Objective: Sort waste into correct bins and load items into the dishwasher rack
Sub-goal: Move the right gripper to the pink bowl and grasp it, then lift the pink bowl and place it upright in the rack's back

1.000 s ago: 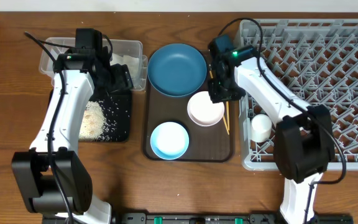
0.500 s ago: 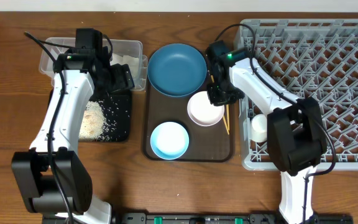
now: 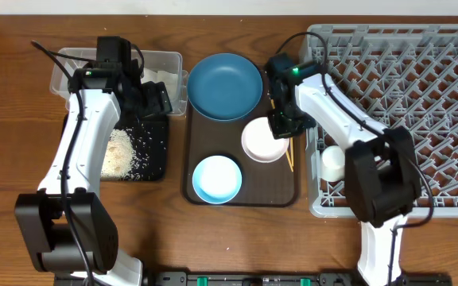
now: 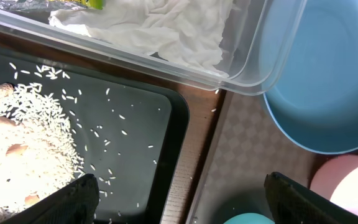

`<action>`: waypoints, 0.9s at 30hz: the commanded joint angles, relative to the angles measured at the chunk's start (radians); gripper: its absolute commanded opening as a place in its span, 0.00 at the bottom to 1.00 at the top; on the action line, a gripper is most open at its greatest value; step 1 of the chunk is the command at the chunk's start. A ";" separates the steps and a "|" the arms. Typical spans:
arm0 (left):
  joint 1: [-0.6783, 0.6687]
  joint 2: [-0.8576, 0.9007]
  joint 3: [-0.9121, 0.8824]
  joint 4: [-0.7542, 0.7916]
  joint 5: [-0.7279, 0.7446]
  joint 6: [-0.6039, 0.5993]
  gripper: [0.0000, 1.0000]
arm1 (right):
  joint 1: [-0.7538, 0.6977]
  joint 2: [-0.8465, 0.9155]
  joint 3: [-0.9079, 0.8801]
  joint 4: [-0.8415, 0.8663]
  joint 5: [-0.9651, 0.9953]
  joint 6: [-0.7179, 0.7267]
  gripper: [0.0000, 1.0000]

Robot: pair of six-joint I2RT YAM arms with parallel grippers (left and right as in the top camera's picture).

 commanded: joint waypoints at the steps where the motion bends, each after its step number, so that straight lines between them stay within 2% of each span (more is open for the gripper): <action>1: 0.003 -0.008 0.011 -0.003 -0.017 0.009 0.88 | 0.003 -0.144 0.029 -0.033 0.035 -0.048 0.01; 7: 0.003 -0.008 0.011 -0.003 -0.017 0.009 0.88 | -0.031 -0.378 0.036 -0.010 0.312 0.061 0.02; 12: 0.003 -0.008 0.011 -0.003 -0.017 0.009 0.88 | -0.099 -0.476 0.036 0.140 0.720 0.108 0.01; 15: 0.003 -0.008 0.011 -0.003 -0.017 0.009 0.88 | -0.137 -0.463 0.035 0.243 0.875 0.025 0.01; 20: 0.003 -0.008 0.011 -0.003 -0.017 0.009 0.88 | -0.184 -0.373 0.035 0.417 0.997 -0.210 0.01; 24: 0.003 -0.008 0.011 -0.003 -0.017 0.009 0.88 | -0.193 -0.272 0.035 0.553 1.022 -0.378 0.01; 27: 0.003 -0.008 0.011 -0.003 -0.017 0.009 0.88 | -0.193 -0.196 0.035 0.660 1.022 -0.451 0.01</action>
